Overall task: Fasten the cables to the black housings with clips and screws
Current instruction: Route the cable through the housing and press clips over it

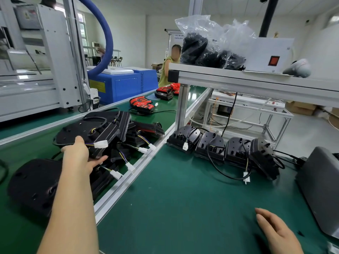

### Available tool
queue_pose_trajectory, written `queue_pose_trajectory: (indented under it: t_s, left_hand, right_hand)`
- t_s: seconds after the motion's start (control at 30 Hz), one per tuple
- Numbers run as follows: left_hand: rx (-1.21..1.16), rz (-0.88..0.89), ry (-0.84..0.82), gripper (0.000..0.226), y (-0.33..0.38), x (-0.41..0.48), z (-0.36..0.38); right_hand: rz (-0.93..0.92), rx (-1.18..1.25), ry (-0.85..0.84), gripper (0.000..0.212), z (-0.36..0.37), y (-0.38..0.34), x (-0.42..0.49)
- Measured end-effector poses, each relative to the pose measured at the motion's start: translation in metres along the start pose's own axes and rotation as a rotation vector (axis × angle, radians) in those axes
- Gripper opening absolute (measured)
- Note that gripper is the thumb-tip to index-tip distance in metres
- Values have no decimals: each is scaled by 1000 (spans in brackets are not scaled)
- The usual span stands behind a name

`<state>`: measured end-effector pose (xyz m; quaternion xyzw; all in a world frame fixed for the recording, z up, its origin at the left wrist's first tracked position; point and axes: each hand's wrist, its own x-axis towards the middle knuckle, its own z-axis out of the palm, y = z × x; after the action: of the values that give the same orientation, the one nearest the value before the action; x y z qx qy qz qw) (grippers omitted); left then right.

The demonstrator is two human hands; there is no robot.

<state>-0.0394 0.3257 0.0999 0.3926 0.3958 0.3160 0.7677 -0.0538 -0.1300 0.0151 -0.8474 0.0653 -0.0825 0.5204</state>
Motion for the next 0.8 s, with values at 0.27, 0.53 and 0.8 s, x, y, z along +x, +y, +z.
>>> queue_pose_trajectory:
  t_s: [0.27, 0.53, 0.8]
  left_hand:
    - [223, 206, 81, 68, -13, -20, -1]
    - [448, 419, 10, 55, -23, -33, -6]
    - [734, 538, -92, 48, -26, -29, -24]
  right_hand:
    - [-4, 18, 7, 17, 0, -2, 1]
    - [6, 9, -9, 16, -2, 2, 2]
    - [3, 56, -21, 17, -4, 3, 3]
